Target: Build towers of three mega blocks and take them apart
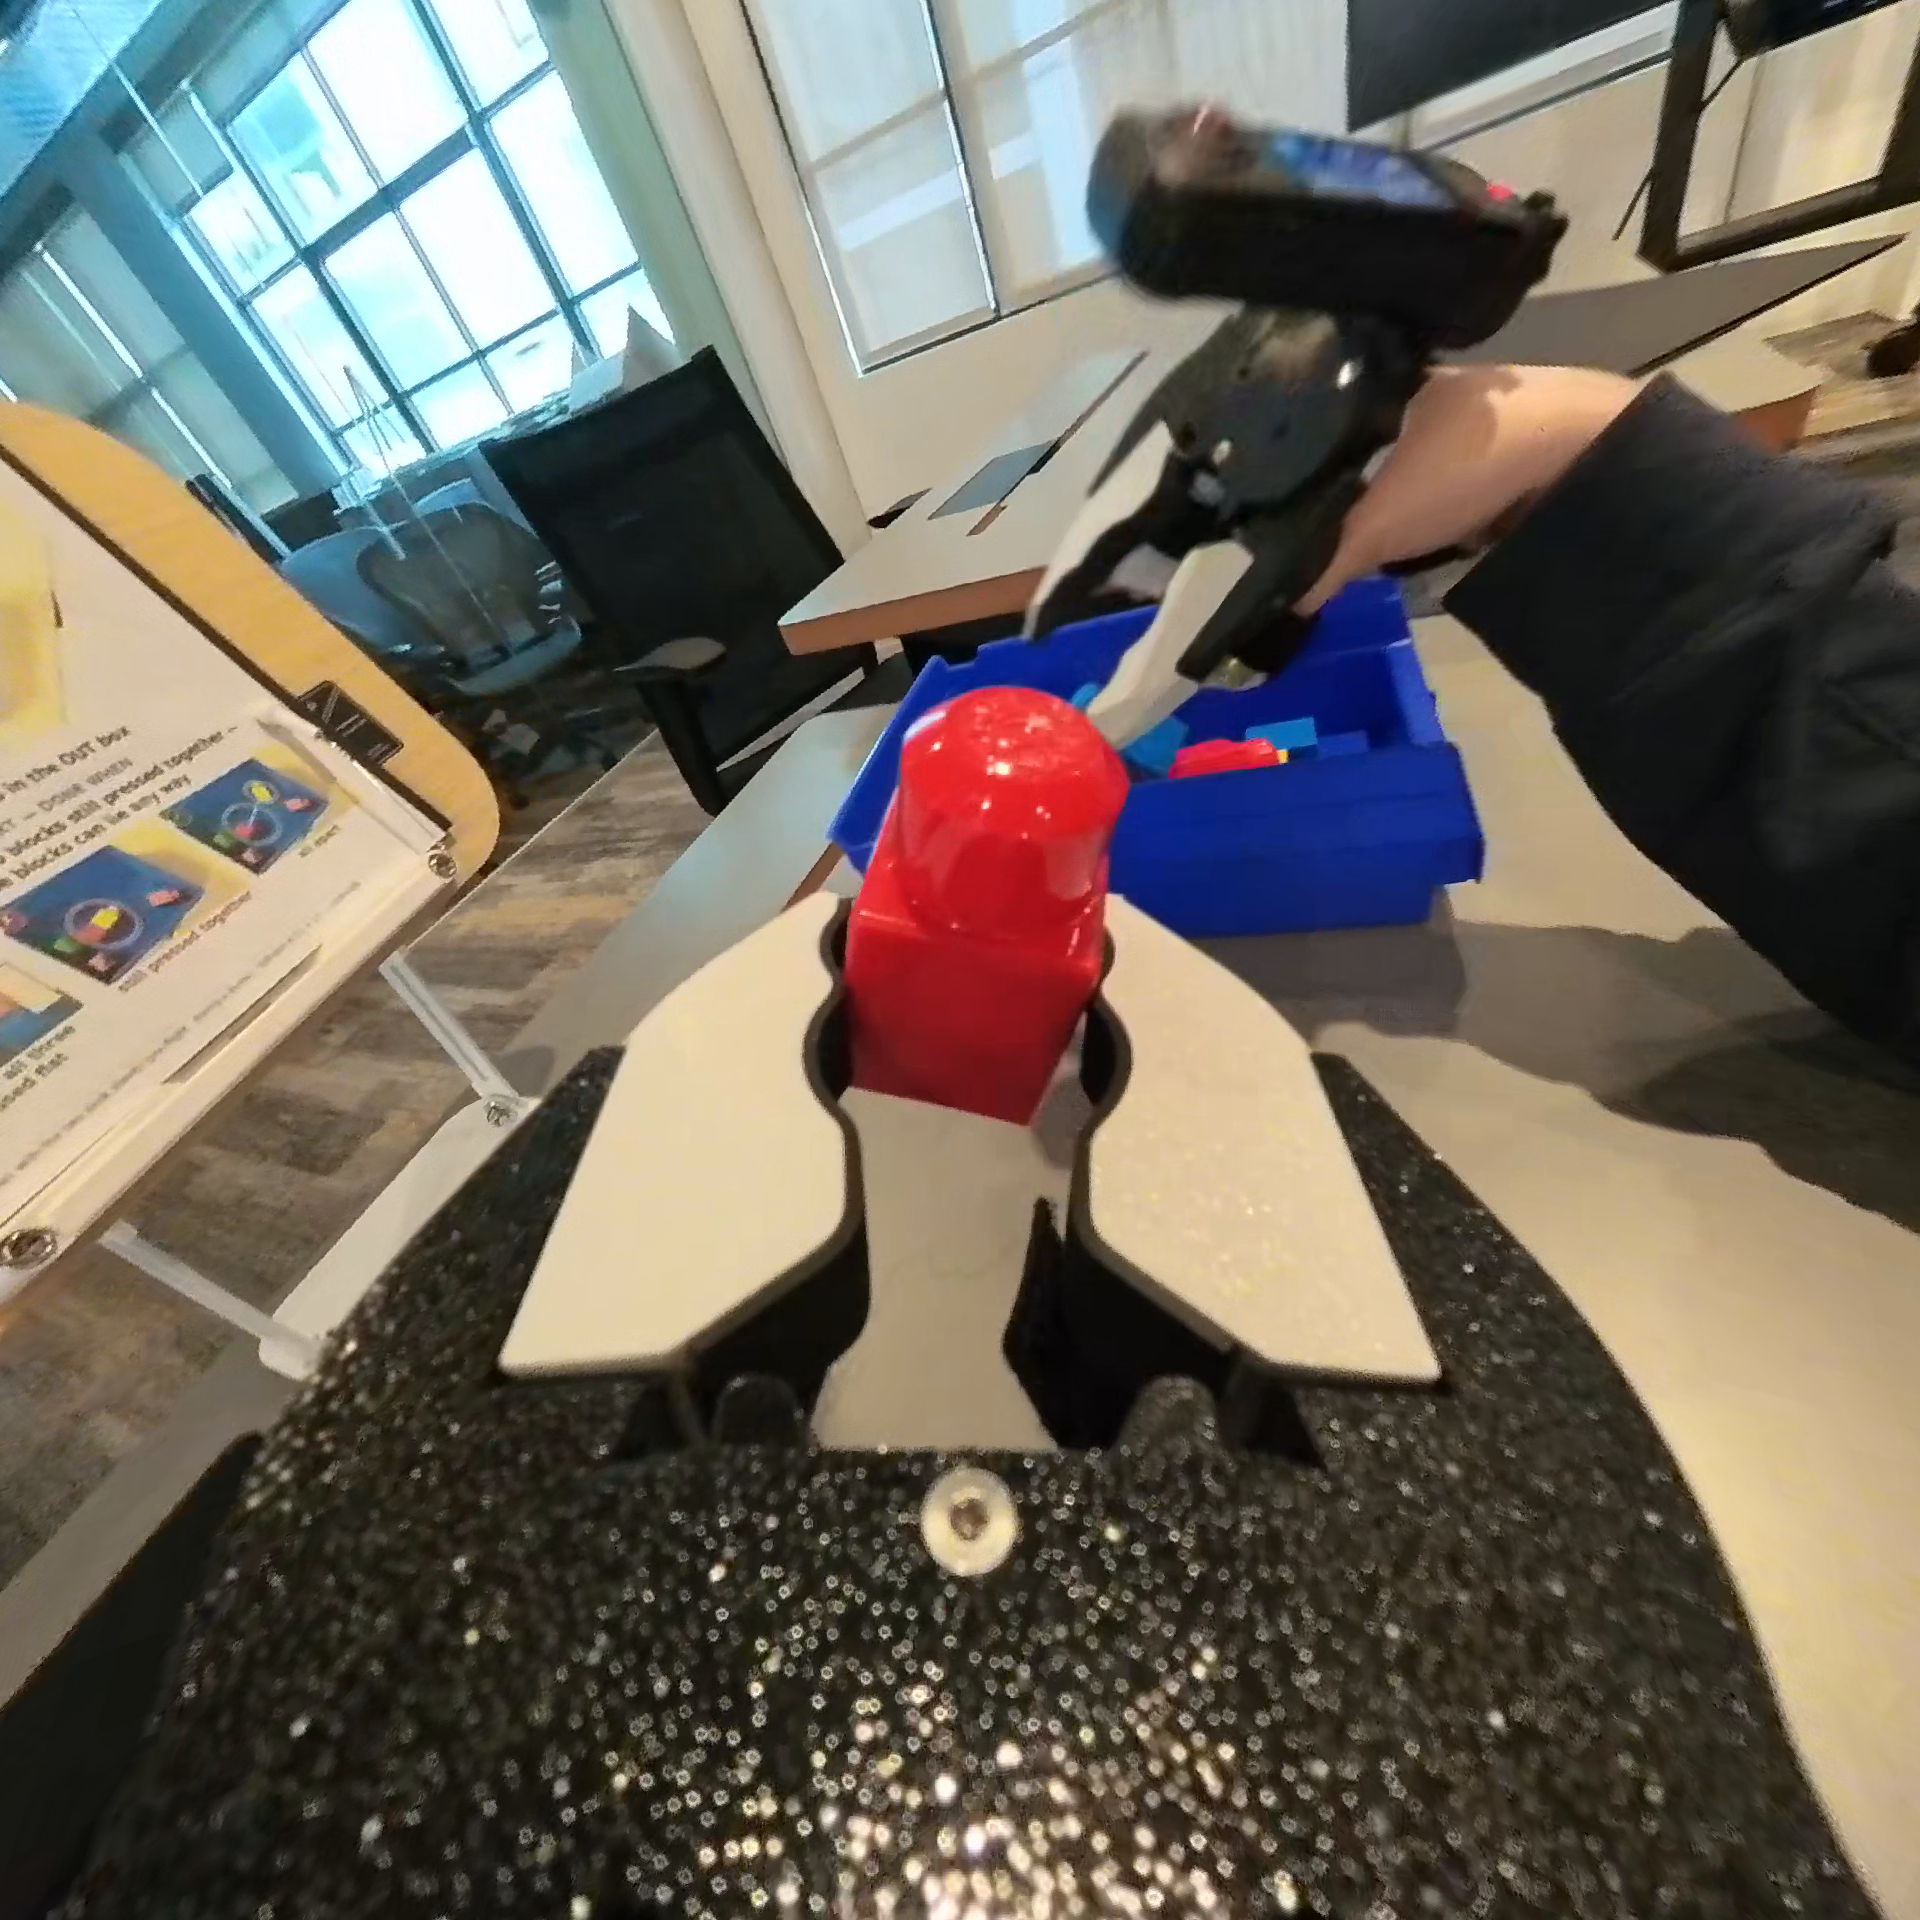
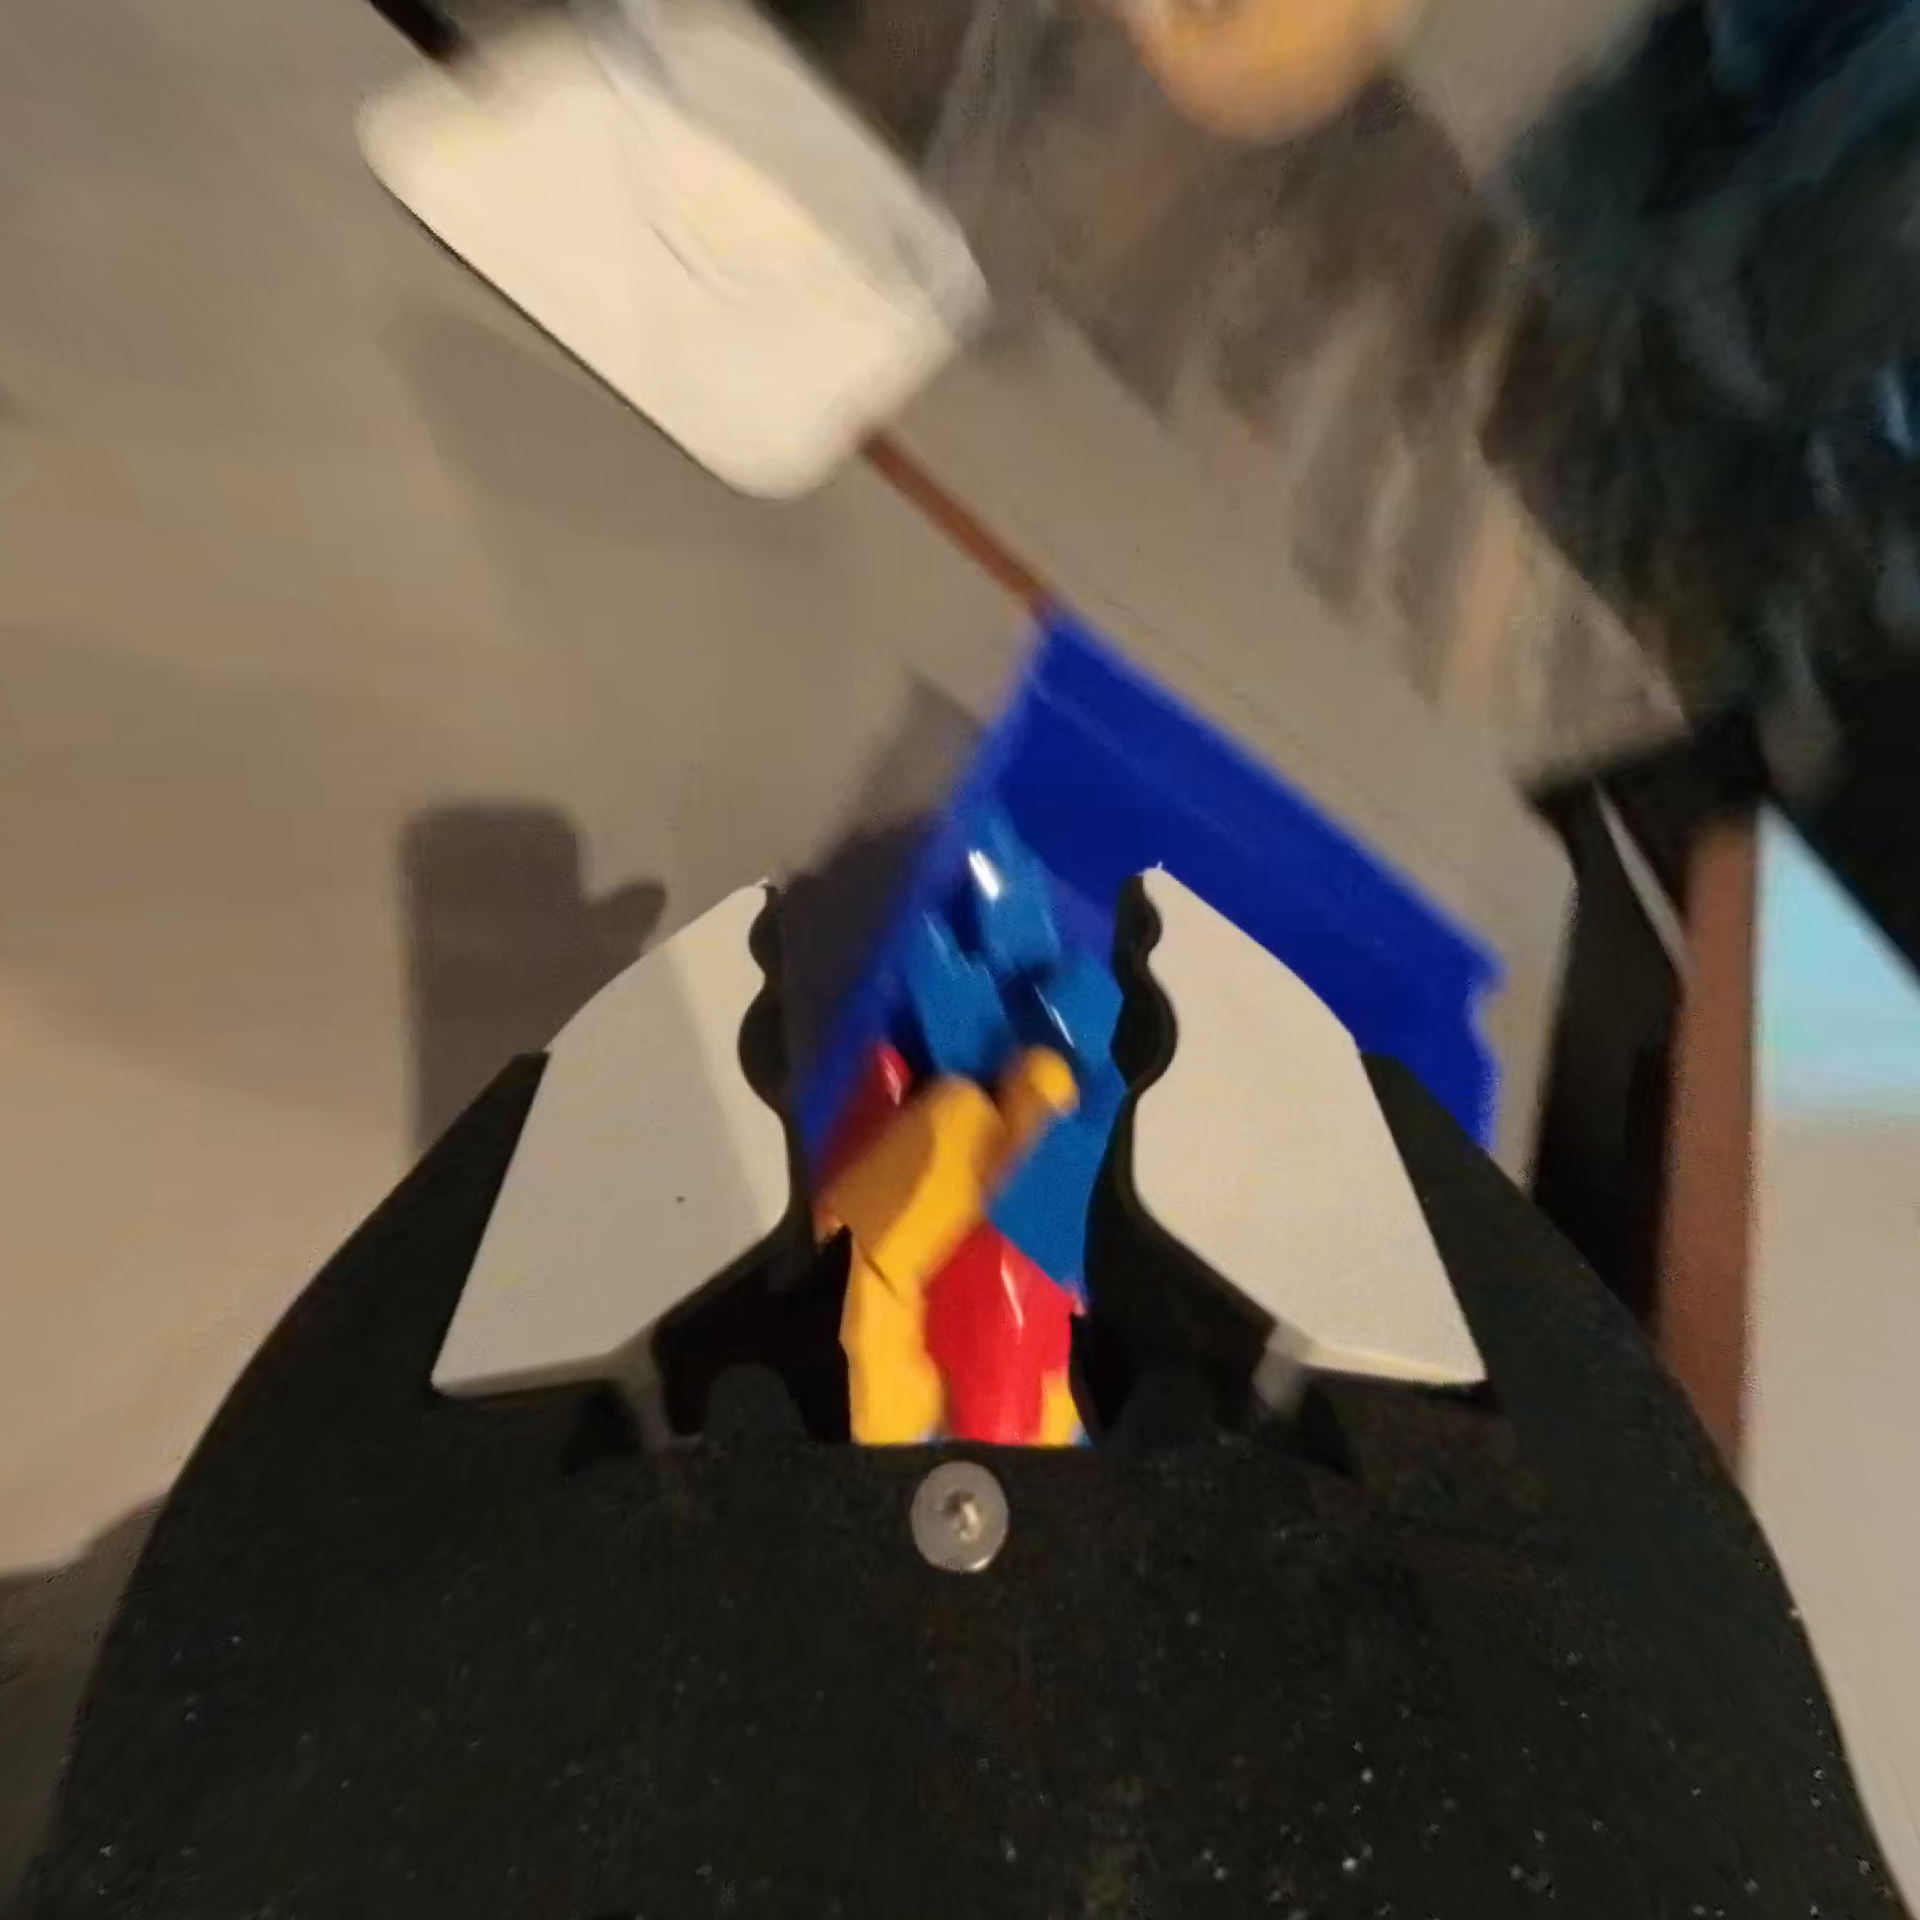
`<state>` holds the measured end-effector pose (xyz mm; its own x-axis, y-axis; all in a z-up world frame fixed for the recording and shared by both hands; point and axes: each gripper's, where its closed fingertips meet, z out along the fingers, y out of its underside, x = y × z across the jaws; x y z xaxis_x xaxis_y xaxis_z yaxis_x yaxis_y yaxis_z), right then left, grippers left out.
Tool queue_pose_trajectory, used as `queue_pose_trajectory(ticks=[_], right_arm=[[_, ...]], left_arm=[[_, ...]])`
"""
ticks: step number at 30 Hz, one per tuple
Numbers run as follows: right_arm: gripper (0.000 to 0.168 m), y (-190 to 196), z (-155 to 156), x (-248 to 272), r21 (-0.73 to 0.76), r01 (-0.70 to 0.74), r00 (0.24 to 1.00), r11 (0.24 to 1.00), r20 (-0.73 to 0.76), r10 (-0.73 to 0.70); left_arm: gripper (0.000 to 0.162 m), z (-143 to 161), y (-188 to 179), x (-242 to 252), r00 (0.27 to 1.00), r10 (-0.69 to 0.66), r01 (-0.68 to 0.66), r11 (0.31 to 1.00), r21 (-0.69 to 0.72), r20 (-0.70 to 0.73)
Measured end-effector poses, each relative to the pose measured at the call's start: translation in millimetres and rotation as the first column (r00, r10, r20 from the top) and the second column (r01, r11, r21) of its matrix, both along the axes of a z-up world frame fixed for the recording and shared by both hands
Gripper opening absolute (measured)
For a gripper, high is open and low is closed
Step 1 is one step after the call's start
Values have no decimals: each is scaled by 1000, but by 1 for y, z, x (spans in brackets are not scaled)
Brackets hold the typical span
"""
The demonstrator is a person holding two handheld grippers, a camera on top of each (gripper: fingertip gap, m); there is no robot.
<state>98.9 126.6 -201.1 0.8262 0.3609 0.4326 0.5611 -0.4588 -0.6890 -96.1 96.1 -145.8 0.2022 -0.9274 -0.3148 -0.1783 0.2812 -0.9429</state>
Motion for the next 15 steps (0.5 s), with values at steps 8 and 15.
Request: queue_pose_trajectory(ticks=[8,15], right_arm=[[50,-69,89,-194,429,-718,519,548,-195,832],[49,-72,65,-220,324,-811,509,488,-23,861]], left_arm=[[41,-4,-19,9,995,-88,90,994,60,-43],[41,-14,-35,14,981,-148,158,985,70,-128]])
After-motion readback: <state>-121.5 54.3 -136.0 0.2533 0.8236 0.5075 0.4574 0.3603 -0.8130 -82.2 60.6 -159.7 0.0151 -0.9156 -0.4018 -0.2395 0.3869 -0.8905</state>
